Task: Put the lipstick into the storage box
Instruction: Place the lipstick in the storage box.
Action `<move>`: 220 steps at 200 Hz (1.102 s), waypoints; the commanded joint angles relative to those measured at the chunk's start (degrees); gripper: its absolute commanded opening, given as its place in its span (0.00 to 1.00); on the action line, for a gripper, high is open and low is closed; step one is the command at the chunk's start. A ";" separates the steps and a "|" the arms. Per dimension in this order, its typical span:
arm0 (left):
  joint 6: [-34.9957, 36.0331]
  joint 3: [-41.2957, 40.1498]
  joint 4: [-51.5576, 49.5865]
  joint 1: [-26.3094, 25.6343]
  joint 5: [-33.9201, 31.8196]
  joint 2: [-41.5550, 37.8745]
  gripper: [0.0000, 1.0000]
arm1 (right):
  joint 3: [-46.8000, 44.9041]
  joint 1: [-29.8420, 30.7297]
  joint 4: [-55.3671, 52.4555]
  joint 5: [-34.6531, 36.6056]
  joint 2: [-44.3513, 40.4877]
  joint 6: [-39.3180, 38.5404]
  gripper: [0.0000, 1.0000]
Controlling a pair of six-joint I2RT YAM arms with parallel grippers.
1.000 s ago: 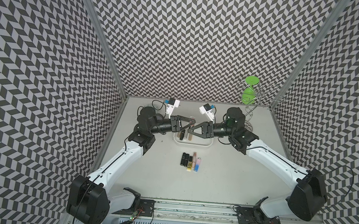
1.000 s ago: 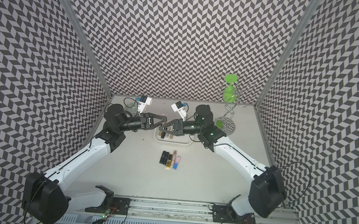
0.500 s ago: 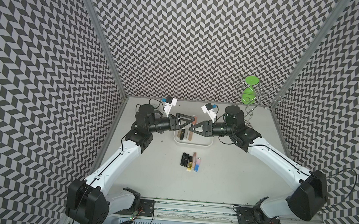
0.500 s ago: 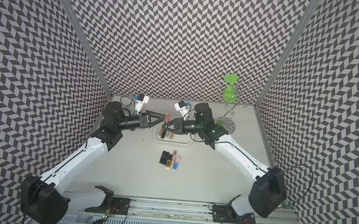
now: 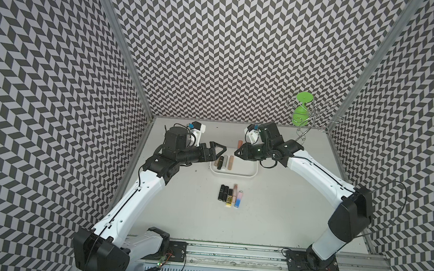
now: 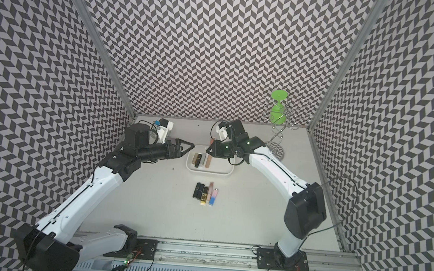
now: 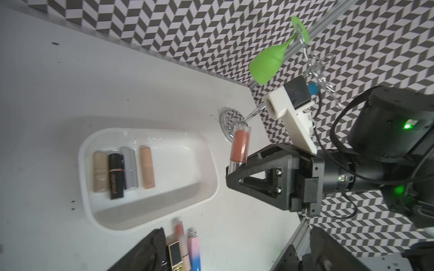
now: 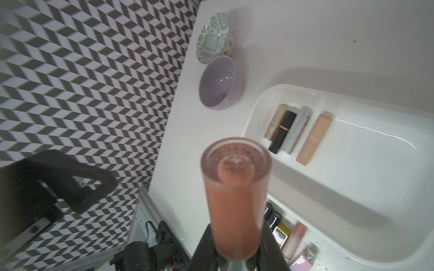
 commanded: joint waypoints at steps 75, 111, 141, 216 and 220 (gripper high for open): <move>7.49 -9.77 -4.24 0.15 -1.88 -1.74 0.99 | 4.01 -1.14 -3.10 1.08 13.13 -4.01 0.19; 7.82 -13.65 -3.81 0.15 -0.68 -1.15 0.99 | 2.87 -1.84 -0.91 -0.17 16.00 -3.82 0.19; 7.20 -16.53 -1.92 0.15 1.56 0.35 0.99 | 2.16 -2.28 0.44 -0.70 17.65 -3.97 0.19; 6.56 -19.87 1.39 0.15 3.68 3.84 0.99 | 1.80 -3.07 2.23 -1.62 21.25 -4.07 0.20; 6.61 -19.92 1.42 0.15 3.69 4.04 0.99 | 1.88 -3.11 2.36 -1.71 21.45 -4.05 0.20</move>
